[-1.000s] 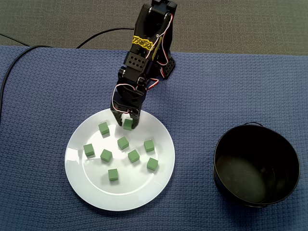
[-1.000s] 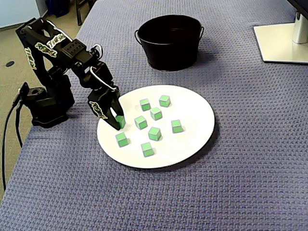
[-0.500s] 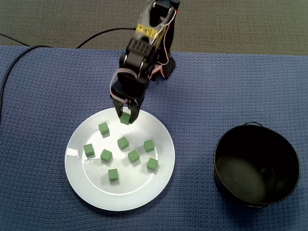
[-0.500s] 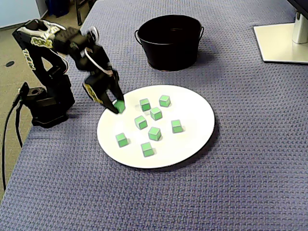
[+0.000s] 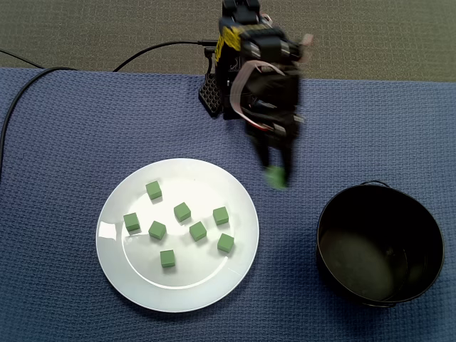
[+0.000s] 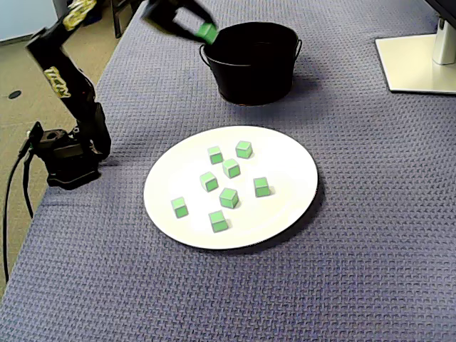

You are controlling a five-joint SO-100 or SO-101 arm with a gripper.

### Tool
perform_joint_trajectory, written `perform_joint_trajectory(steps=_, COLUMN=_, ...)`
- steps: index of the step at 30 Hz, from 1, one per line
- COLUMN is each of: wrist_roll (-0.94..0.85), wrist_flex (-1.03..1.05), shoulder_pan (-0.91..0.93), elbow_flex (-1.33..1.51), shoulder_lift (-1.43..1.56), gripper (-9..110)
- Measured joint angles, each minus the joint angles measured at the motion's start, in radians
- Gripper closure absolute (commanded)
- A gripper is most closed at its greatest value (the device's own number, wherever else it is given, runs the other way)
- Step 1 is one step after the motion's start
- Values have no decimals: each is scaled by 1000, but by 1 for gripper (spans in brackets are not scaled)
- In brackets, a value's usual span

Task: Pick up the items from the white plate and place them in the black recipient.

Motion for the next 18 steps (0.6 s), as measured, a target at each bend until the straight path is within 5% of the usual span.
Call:
perform_joint_trajectory(steps=10, wrist_roll=-5, wrist_flex=-66, shoulder_pan=-265, elbow_flex=-357, shoulder_lift=-577, gripper=102)
perform_joint_trajectory(steps=18, wrist_roll=-6, wrist_flex=-149, shoulder_pan=-302, elbow_flex=-382, shoulder_lift=-683, gripper=91)
